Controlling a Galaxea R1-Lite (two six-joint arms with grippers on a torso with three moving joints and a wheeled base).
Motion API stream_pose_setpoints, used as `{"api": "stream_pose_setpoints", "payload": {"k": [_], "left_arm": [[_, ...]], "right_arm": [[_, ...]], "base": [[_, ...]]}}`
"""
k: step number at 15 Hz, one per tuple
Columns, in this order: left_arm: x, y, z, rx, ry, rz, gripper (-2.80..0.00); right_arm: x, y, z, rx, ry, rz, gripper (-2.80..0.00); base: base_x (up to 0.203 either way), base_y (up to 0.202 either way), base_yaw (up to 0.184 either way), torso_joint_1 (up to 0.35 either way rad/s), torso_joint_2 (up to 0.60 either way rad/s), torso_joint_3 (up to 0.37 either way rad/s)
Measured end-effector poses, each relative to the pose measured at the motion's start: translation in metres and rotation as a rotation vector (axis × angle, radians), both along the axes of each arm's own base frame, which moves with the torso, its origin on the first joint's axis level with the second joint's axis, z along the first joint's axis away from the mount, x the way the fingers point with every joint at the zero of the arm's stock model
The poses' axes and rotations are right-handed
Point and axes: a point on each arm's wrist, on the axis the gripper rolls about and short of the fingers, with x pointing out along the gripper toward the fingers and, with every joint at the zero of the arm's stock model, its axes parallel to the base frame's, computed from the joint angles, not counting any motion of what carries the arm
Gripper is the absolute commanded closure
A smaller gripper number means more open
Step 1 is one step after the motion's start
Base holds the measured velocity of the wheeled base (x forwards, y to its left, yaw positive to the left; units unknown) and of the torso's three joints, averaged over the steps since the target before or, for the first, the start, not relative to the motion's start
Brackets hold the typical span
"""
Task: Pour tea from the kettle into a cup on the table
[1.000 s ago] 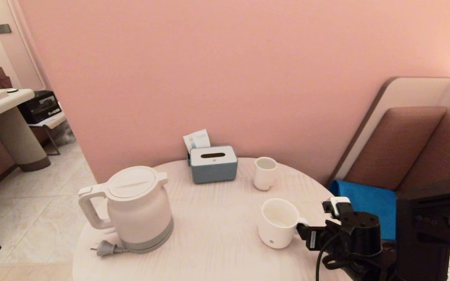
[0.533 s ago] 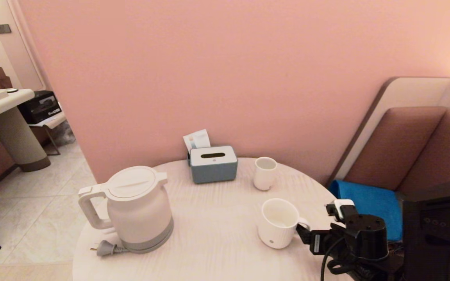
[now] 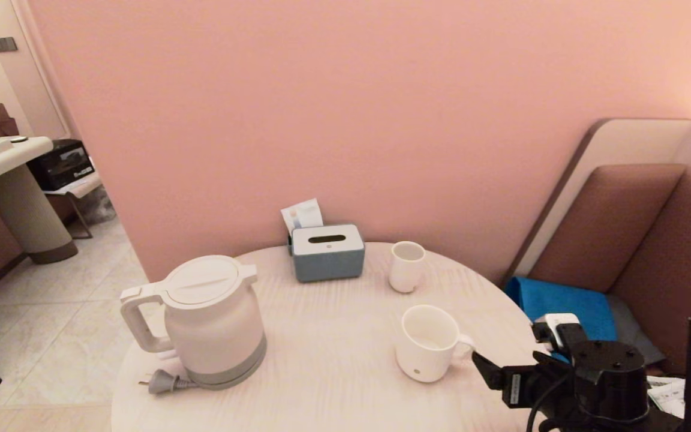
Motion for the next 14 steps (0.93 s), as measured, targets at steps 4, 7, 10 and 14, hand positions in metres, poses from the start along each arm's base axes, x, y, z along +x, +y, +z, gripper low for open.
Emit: {"api": "stream_pose_setpoints", "payload": {"k": [4,7,10,14], "left_arm": [[0.000,0.000,0.000,0.000,0.000,0.000,0.00],[0.000,0.000,0.000,0.000,0.000,0.000,0.00],[0.000,0.000,0.000,0.000,0.000,0.000,0.00],[0.000,0.000,0.000,0.000,0.000,0.000,0.00]], "right_arm": [[-0.019,-0.010,0.021,-0.007,-0.003,-0.017,-2.80],[-0.029,-0.017,0.049,-0.010,-0.054,-0.073,-2.80],[-0.043,-0.025,0.103,0.006,-0.163,-0.163,-2.80],[-0.106,-0.057,0.172,-0.031,-0.248,-0.336,-2.80]], "base": [[0.000,0.000,0.000,0.000,0.00,0.000],[0.000,0.000,0.000,0.000,0.00,0.000],[0.000,0.000,0.000,0.000,0.00,0.000],[0.000,0.000,0.000,0.000,0.00,0.000]]}}
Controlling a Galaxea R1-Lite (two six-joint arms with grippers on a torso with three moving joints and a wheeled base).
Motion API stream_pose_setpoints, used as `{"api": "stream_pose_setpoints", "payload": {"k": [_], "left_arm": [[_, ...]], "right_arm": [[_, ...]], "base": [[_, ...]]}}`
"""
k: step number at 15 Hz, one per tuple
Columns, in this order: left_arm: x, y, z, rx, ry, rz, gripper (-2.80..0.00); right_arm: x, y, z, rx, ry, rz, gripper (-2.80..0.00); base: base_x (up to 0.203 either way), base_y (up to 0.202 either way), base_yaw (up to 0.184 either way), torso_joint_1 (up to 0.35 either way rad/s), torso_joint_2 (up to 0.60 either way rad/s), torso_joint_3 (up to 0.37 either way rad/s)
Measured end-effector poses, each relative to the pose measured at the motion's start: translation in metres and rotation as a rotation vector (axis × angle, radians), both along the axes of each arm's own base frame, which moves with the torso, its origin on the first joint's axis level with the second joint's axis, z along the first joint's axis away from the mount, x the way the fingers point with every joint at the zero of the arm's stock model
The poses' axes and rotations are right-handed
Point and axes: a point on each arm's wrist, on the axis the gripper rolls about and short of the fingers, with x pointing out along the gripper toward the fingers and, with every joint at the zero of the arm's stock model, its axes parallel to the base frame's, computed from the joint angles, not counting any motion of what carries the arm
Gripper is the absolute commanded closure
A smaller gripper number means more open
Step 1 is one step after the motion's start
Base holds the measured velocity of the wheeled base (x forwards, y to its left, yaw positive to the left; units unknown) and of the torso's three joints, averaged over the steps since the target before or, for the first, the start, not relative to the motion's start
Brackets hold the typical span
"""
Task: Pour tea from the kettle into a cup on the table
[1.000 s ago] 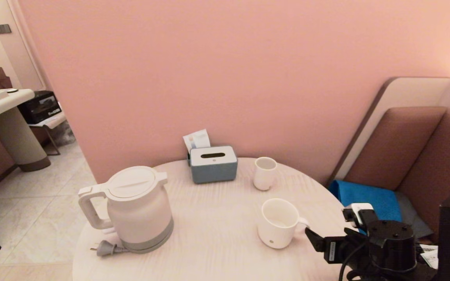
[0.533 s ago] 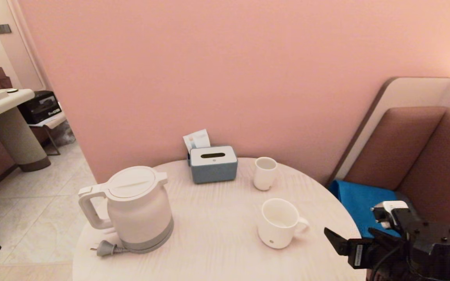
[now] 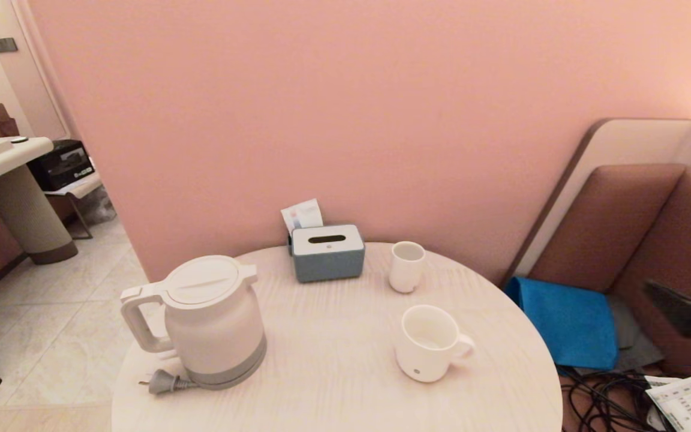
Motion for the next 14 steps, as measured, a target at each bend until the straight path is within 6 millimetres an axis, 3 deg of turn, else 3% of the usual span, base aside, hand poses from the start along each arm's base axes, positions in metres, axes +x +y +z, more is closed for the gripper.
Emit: {"api": "stream_pose_setpoints", "payload": {"k": [4,7,9,12,14], "left_arm": [[0.000,0.000,0.000,0.000,0.000,0.000,0.00],[0.000,0.000,0.000,0.000,0.000,0.000,0.00],[0.000,0.000,0.000,0.000,0.000,0.000,0.00],[0.000,0.000,0.000,0.000,0.000,0.000,0.00],[0.000,0.000,0.000,0.000,0.000,0.000,0.00]], "right_arm": [[-0.068,-0.040,0.013,-0.179,-0.008,-0.524,-2.80],[-0.105,-0.048,0.016,-0.206,-0.113,-0.676,-2.80],[-0.121,-0.047,0.006,-0.211,-0.146,-0.748,-2.80],[-0.124,-0.043,-0.016,-0.208,-0.229,-0.666,-2.80],[-0.122,-0.040,-0.034,-0.202,-0.266,-0.399,-2.80]], "base": [[0.000,0.000,0.000,0.000,0.00,0.000],[0.000,0.000,0.000,0.000,0.00,0.000],[0.000,0.000,0.000,0.000,0.00,0.000],[0.000,0.000,0.000,0.000,0.00,0.000],[0.000,0.000,0.000,0.000,0.00,0.000]]}}
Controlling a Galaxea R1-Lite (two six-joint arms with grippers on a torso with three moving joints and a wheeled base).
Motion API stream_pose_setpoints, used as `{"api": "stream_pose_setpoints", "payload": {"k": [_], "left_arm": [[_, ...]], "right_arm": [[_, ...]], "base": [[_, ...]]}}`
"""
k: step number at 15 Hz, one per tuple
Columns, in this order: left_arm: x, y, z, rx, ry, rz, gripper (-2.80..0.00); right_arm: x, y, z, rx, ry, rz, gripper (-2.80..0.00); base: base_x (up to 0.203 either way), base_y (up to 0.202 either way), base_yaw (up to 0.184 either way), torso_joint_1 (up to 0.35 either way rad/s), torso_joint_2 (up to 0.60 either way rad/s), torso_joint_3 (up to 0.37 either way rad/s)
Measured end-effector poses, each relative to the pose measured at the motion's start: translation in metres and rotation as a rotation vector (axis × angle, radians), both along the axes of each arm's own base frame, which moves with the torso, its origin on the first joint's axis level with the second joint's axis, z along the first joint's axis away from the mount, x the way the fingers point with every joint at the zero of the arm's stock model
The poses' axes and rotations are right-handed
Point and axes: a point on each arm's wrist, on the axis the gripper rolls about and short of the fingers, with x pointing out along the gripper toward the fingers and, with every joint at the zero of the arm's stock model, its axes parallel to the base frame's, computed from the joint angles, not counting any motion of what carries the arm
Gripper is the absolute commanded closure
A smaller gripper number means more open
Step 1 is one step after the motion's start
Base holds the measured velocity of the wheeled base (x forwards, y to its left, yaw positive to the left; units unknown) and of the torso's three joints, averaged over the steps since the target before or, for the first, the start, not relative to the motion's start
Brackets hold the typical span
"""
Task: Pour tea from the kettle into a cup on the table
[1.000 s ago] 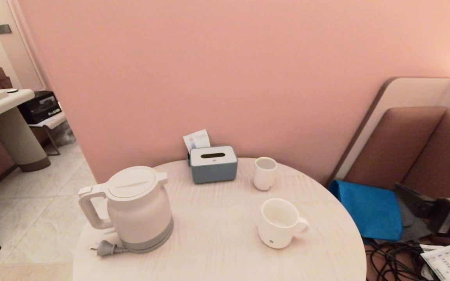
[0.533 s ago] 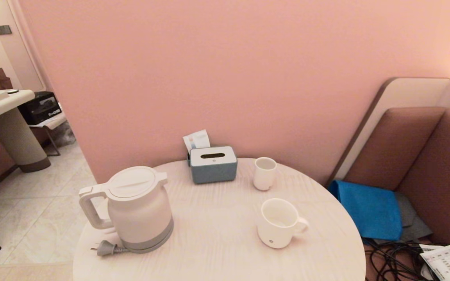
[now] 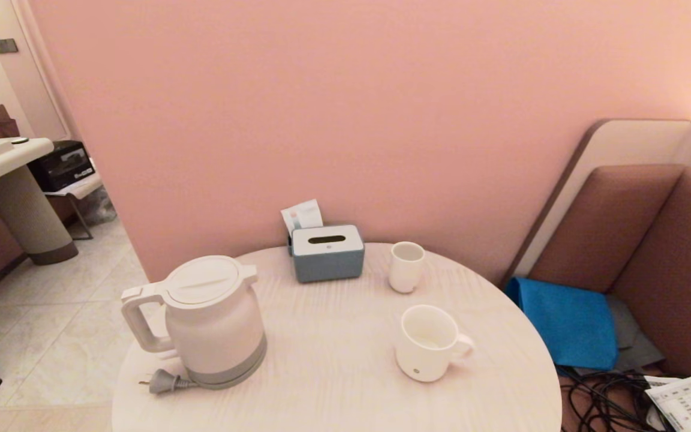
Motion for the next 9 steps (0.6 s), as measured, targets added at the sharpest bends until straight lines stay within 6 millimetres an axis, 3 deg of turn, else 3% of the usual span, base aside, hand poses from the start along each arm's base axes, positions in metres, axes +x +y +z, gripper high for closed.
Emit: {"api": "stream_pose_setpoints", "payload": {"k": [4,6,9], "left_arm": [[0.000,0.000,0.000,0.000,0.000,0.000,0.00],[0.000,0.000,0.000,0.000,0.000,0.000,0.00],[0.000,0.000,0.000,0.000,0.000,0.000,0.00]], "right_arm": [[-0.005,0.011,-0.055,0.016,0.136,0.614,-2.80],[-0.002,0.014,-0.080,0.048,0.171,0.745,-2.80],[-0.001,0.014,-0.089,0.069,0.149,0.766,-2.80]], "base": [[0.000,0.000,0.000,0.000,0.00,0.000],[0.000,0.000,0.000,0.000,0.00,0.000],[0.000,0.000,0.000,0.000,0.00,0.000]]}}
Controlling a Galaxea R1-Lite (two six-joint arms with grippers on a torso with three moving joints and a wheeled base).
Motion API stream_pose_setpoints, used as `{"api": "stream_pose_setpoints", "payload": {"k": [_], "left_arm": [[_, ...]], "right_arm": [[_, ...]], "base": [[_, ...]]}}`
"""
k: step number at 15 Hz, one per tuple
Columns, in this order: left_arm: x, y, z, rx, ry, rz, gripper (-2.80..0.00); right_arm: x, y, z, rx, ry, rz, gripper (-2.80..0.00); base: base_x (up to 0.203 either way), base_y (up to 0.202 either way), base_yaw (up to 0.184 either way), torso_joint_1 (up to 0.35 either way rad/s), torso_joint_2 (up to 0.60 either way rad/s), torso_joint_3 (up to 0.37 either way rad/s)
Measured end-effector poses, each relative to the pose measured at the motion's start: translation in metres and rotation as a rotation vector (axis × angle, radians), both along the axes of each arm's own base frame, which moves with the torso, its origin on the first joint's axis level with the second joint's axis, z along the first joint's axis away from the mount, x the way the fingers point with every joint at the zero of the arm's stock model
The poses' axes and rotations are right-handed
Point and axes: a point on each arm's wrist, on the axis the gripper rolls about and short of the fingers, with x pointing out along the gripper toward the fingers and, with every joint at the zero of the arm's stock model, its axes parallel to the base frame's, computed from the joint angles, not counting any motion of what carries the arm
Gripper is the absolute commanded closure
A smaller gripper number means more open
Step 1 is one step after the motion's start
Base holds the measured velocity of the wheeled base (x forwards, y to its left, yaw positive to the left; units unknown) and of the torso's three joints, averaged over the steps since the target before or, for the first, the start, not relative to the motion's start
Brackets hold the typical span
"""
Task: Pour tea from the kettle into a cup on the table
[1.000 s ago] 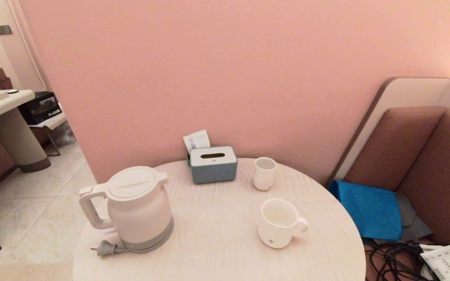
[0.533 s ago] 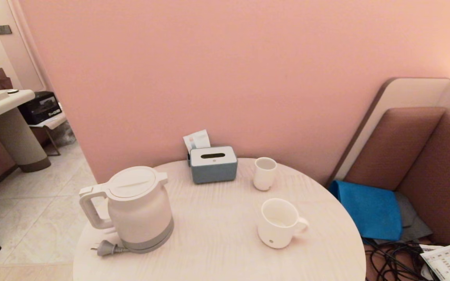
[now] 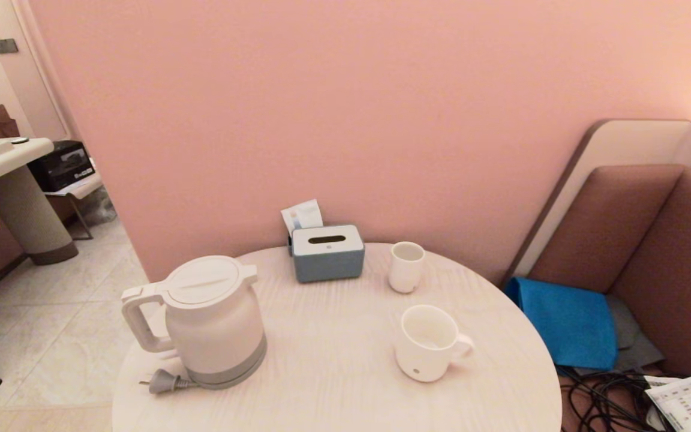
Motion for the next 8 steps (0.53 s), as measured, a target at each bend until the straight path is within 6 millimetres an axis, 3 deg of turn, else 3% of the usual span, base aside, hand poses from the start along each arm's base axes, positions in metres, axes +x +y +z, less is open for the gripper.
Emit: {"api": "stream_pose_setpoints", "payload": {"k": [8], "left_arm": [[0.0001,0.0000,-0.0001,0.001,0.001,0.000,0.00]], "right_arm": [[0.0038,-0.0011,-0.0094,-0.034,-0.011,-0.049,-2.80]], "base": [[0.000,0.000,0.000,0.000,0.00,0.000]]}}
